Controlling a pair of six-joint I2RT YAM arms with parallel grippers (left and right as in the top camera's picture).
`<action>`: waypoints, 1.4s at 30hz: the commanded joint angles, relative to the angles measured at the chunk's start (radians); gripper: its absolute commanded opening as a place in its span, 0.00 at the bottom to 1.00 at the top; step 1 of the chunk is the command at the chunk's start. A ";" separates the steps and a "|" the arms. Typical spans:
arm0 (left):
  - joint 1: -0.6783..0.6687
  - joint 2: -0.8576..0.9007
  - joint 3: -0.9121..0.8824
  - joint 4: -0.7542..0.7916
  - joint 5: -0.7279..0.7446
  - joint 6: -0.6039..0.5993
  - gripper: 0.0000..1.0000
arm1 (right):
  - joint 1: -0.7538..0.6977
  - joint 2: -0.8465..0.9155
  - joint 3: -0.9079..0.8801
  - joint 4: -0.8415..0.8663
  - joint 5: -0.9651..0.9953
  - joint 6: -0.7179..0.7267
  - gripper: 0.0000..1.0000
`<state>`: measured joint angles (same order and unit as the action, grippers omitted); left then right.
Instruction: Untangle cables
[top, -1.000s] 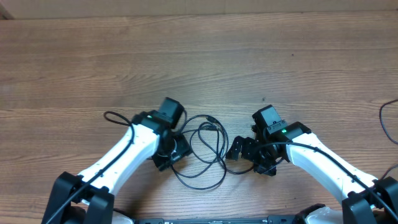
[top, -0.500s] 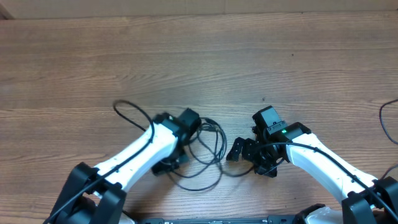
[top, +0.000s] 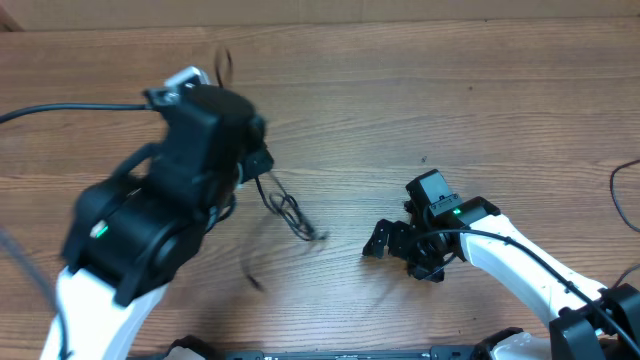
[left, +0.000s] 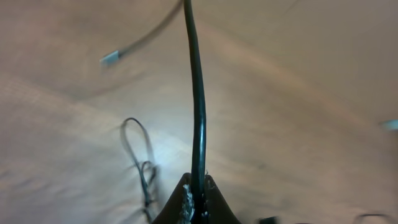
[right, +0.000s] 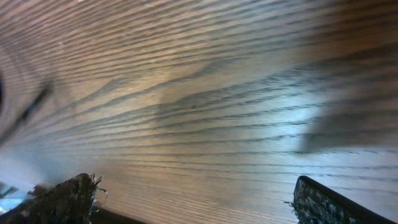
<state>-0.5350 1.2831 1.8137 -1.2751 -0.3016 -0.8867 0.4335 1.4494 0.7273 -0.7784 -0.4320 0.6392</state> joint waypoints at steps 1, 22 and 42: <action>0.004 -0.002 0.023 0.054 0.012 0.074 0.04 | 0.004 -0.002 -0.003 0.024 -0.116 -0.102 1.00; 0.004 -0.003 0.024 0.221 0.117 0.161 0.04 | 0.210 -0.002 -0.003 0.525 -0.418 -0.333 1.00; 0.005 -0.106 0.024 0.199 -0.199 -0.064 0.04 | 0.200 -0.051 0.010 -0.172 0.569 0.353 1.00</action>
<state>-0.5350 1.1988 1.8259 -1.0805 -0.4187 -0.9184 0.6930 1.4452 0.7258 -0.9154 -0.0826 0.8619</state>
